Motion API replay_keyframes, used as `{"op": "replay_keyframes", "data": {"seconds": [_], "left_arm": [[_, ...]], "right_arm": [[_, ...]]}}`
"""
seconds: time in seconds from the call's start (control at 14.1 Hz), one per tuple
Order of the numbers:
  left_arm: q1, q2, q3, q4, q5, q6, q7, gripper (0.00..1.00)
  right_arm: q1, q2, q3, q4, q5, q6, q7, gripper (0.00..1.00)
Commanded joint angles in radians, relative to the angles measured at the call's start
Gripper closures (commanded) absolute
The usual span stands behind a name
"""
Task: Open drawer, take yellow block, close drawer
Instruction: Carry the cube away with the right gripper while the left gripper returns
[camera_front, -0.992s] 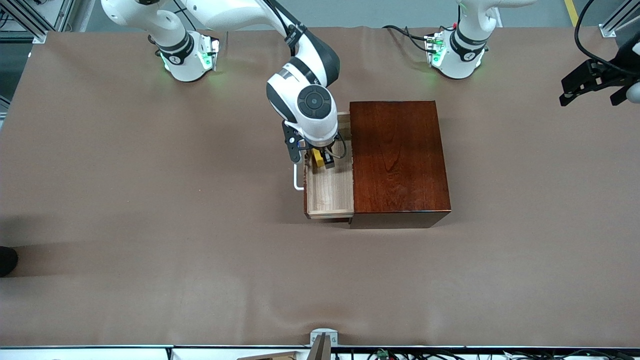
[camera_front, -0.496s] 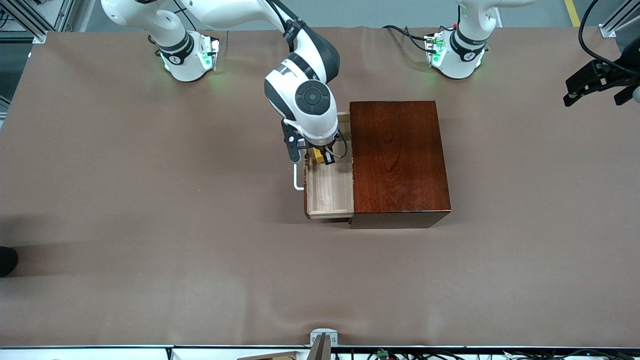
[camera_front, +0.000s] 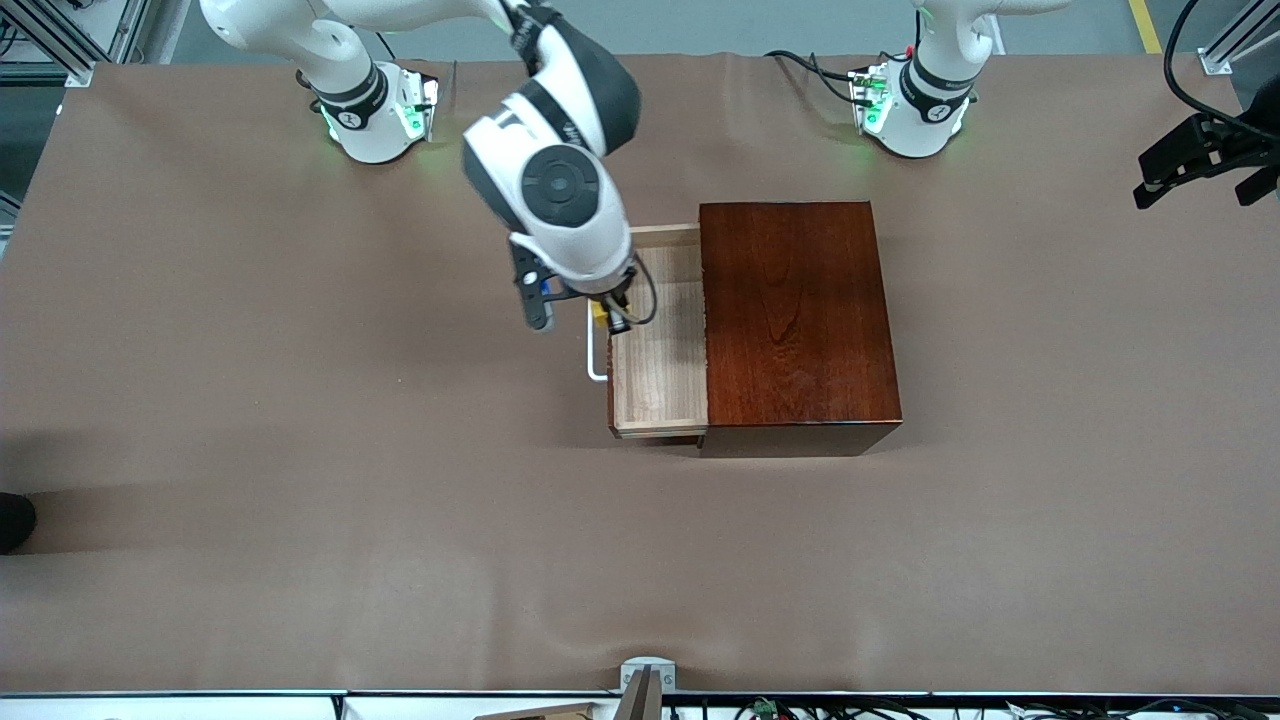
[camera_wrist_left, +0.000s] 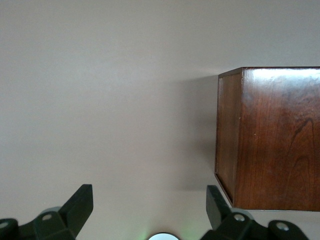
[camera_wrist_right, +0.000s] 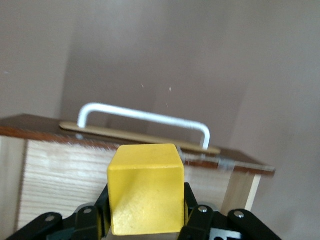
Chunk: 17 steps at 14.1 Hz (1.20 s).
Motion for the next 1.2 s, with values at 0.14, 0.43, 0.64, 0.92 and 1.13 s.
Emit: {"op": "replay_keyframes", "data": {"seconds": [0.14,0.43,0.64,0.92,1.13], "left_arm": [[0.002,-0.037,-0.002,-0.015,0.021,-0.020,-0.016,0.00],[-0.001,-0.041,-0.015,-0.015,0.020,-0.025,-0.017,0.00],[-0.015,-0.027,-0.036,-0.015,0.015,-0.023,-0.046,0.00],[-0.019,0.012,-0.212,-0.015,0.009,0.001,-0.143,0.00],[-0.032,0.122,-0.385,0.034,0.024,0.041,-0.320,0.00]], "right_arm": [[-0.111,-0.042,0.004,-0.017,0.011,-0.112,-0.212,1.00],[-0.203,-0.058,0.004,-0.052,0.008,-0.154,-0.402,1.00],[-0.274,-0.094,0.003,-0.107,0.004,-0.172,-0.557,1.00],[-0.389,-0.148,0.004,-0.169,0.004,-0.204,-0.675,1.00],[-0.452,-0.142,0.003,-0.172,-0.013,-0.275,-1.131,1.00]]}}
